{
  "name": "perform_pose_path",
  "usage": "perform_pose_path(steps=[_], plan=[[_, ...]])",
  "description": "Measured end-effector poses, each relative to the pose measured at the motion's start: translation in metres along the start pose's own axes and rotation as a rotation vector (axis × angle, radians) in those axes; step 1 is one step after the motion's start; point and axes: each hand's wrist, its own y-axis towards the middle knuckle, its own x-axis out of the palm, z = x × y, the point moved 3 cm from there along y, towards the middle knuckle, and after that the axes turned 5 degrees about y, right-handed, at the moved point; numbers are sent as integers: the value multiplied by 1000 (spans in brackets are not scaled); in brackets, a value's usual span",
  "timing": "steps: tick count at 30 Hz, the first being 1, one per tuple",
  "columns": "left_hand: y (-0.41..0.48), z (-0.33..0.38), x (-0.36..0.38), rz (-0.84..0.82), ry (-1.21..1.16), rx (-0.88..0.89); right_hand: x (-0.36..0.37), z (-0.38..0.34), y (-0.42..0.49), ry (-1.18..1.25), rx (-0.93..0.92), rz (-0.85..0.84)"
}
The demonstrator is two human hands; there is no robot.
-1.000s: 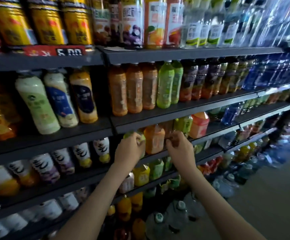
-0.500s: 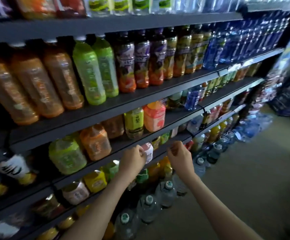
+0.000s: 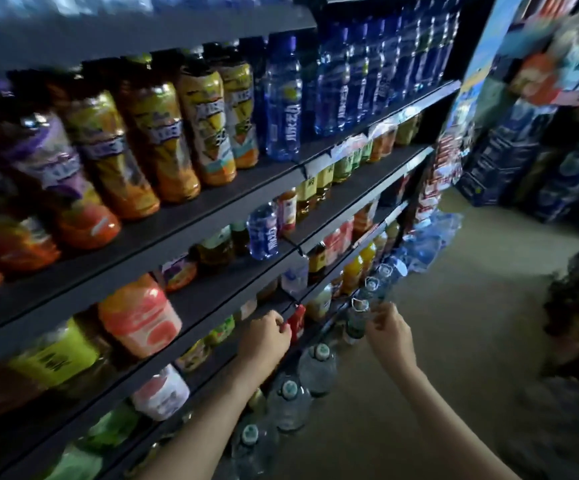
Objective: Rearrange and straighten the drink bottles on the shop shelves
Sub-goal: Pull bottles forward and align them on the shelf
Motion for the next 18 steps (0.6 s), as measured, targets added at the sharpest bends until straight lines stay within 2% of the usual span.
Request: perform_pose_path(steps=[4,8,15,18], plan=[[44,40,41,-27,49,-144,-13,26,80,-18,-6,-125],[69,60,72,-26,-13,-308,-9,35,150,-125,-97,-286],[118,77,91,49,-49,-449,53,35,231,-120,-134,-526],[149,77,105,55,-93,-496,87,43,261,-113,-105,-577]])
